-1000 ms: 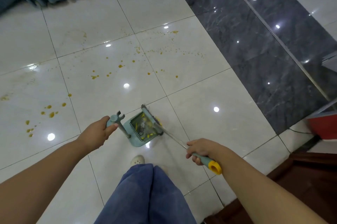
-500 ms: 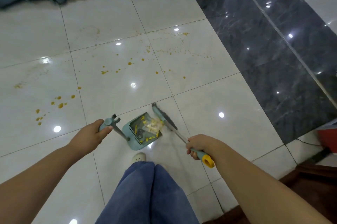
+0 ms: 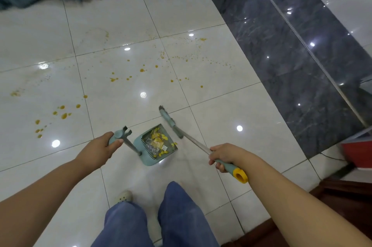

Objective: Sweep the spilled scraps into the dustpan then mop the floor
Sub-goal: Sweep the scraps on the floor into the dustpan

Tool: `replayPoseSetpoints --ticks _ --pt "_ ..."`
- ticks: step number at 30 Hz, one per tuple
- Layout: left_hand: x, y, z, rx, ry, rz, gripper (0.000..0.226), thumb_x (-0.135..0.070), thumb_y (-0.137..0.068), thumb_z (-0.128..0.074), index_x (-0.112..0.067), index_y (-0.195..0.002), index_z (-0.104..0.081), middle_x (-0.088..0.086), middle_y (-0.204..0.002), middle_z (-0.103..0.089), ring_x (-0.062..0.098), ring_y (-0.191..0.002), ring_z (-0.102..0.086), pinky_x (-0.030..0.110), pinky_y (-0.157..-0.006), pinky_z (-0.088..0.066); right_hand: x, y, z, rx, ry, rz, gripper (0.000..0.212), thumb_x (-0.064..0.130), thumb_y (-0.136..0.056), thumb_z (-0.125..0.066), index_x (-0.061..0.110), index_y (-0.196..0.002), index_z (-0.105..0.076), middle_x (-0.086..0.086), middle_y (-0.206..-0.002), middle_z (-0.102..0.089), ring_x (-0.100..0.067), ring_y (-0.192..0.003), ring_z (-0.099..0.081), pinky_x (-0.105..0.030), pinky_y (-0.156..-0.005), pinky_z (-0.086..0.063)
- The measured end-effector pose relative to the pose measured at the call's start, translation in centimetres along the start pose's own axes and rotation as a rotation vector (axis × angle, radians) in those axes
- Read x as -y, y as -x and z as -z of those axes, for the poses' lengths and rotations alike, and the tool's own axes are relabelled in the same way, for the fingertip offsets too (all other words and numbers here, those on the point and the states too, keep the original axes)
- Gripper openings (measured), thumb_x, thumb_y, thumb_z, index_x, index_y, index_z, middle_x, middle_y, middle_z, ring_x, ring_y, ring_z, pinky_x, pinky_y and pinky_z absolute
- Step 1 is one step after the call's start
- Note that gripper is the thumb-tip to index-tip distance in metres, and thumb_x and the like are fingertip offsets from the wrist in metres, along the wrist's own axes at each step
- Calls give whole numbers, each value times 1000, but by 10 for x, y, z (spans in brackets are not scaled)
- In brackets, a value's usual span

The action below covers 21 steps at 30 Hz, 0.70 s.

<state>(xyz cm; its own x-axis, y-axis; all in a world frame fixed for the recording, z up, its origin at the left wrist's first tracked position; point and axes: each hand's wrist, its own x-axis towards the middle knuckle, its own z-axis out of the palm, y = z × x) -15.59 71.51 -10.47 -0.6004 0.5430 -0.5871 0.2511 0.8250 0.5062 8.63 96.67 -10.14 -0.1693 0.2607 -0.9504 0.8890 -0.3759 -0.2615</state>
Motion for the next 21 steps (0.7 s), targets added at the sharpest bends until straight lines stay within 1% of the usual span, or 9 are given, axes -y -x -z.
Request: replayPoseSetpoints --ticks 3,8,12,14,16,17,19,20,21 --pt "11 5 9 -1 44 0 24 -35 -95 -47 -19 -79 -50 5 -61 -51 18 -50 -45 25 -47 -39 4 -5 -6 -50 -23 -4 49 -1 -95 -49 8 -142 -39 -15 -82 -54 -14 -53 -41 -15 -37 -41" --pt "33 9 25 -2 -24 -9 31 -38 -95 -46 -10 -86 -55 2 -60 -52 14 -52 -46 27 -51 -38 4 -13 -39 -36 -59 -79 32 2 -95 -50 -4 -127 -50 -14 -75 -51 -13 -52 -41 -15 -36 -39" --pt "52 6 32 21 -72 -24 31 -40 -95 -45 -10 -93 -56 1 -62 -53 15 -55 -48 28 -55 -40 2 -10 -75 58 -145 -140 9 5 -96 -48 -1 -100 -53 -15 -78 -54 -12 -50 -42 -16 -37 -40" --pt "59 4 35 30 -69 -28 29 -39 -95 -45 -12 -94 -55 0 -63 -53 15 -54 -48 29 -56 -41 1 -5 -83 106 -259 -186 16 10 -97 -49 -3 -91 -54 -12 -71 -52 -9 -39 -42 -13 -33 -39" --pt "67 4 39 32 -69 -30 28 -40 -95 -45 -13 -93 -54 0 -63 -53 14 -54 -48 29 -56 -41 0 3 -86 125 -357 -202 22 15 -97 -51 -5 -91 -57 -11 -67 -51 -6 -33 -41 -12 -31 -39" --pt "71 4 40 29 -76 -35 29 -40 -95 -45 -13 -92 -54 0 -63 -54 14 -55 -49 29 -57 -42 -1 7 -88 130 -381 -197 23 16 -96 -52 -6 -92 -58 -12 -74 -52 -6 -36 -40 -12 -31 -39" --pt "78 7 43 30 -92 -60 30 -41 -94 -46 -13 -89 -54 0 -64 -54 15 -56 -49 30 -59 -43 1 13 -93 120 -397 -152 16 14 -96 -52 -1 -99 -56 -15 -92 -56 -6 -41 -40 -12 -33 -40" --pt "82 8 45 33 -104 -73 29 -41 -94 -46 -13 -88 -54 0 -64 -54 14 -57 -49 30 -60 -43 2 14 -96 101 -397 -122 13 11 -96 -51 1 -104 -54 -16 -95 -58 -7 -41 -42 -13 -32 -40" --pt "86 10 48 35 -116 -81 29 -41 -94 -46 -14 -87 -53 0 -65 -54 14 -58 -49 31 -60 -43 5 15 -100 83 -391 -97 15 7 -96 -50 4 -111 -51 -17 -93 -59 -8 -38 -43 -14 -32 -40"
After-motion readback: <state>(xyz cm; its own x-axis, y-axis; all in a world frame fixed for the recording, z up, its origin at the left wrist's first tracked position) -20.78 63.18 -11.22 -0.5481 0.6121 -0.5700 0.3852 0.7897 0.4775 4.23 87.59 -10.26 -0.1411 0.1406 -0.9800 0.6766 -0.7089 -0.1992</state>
